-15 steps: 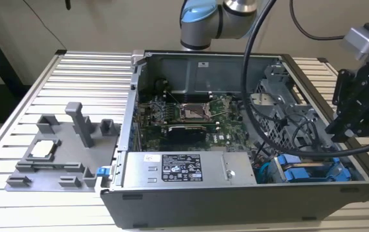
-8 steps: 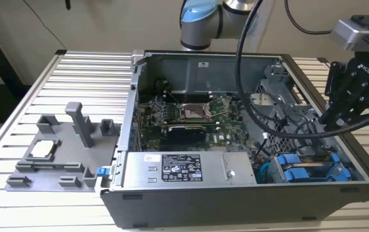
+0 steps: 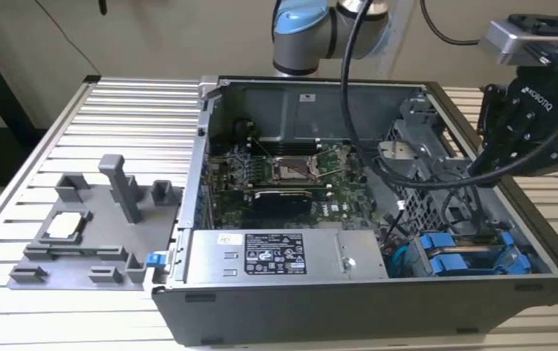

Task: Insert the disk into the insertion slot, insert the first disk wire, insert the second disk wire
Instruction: 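Insert the first disk wire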

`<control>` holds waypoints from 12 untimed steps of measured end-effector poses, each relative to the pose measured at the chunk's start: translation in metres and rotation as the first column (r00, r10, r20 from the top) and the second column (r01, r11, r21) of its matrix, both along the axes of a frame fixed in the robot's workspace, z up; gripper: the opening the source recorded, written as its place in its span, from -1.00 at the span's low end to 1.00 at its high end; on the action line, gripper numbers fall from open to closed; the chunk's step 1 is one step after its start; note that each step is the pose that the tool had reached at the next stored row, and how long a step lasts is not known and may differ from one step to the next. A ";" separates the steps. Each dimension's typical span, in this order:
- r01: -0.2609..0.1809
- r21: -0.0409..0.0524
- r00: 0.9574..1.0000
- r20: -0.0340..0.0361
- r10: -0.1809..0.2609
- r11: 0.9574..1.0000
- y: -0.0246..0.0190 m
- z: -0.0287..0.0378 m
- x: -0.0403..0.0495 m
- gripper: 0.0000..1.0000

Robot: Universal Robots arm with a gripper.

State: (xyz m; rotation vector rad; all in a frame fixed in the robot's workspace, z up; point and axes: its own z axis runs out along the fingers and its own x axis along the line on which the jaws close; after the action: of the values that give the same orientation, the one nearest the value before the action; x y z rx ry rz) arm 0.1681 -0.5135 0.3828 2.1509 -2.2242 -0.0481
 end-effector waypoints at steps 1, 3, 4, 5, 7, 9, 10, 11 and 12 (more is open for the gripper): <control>0.000 0.000 1.000 0.000 0.000 1.000 0.0000 -0.0001 -0.0026 -0.47; 0.001 0.000 1.000 0.000 -0.001 1.000 0.0000 -0.0004 -0.0089 -0.47; 0.001 0.000 1.000 0.000 -0.001 1.000 0.0000 -0.0005 -0.0122 -0.47; 0.002 0.000 1.000 0.000 -0.002 1.000 0.0000 -0.0006 -0.0154 -0.47; 0.002 0.000 1.000 0.000 -0.002 1.000 0.0000 -0.0008 -0.0216 -0.47; 0.003 0.000 1.000 0.000 -0.003 1.000 0.0001 -0.0010 -0.0282 -0.47; 0.003 0.000 1.000 0.000 -0.003 1.000 0.0001 -0.0011 -0.0315 -0.47; 0.003 0.000 1.000 0.000 -0.003 1.000 0.0001 -0.0011 -0.0352 -0.47; 0.003 0.000 1.000 0.000 -0.003 1.000 0.0001 -0.0012 -0.0386 -0.47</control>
State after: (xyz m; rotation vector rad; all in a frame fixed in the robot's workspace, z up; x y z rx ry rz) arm 0.1296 -0.5134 0.3816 2.1470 -2.2279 -0.0481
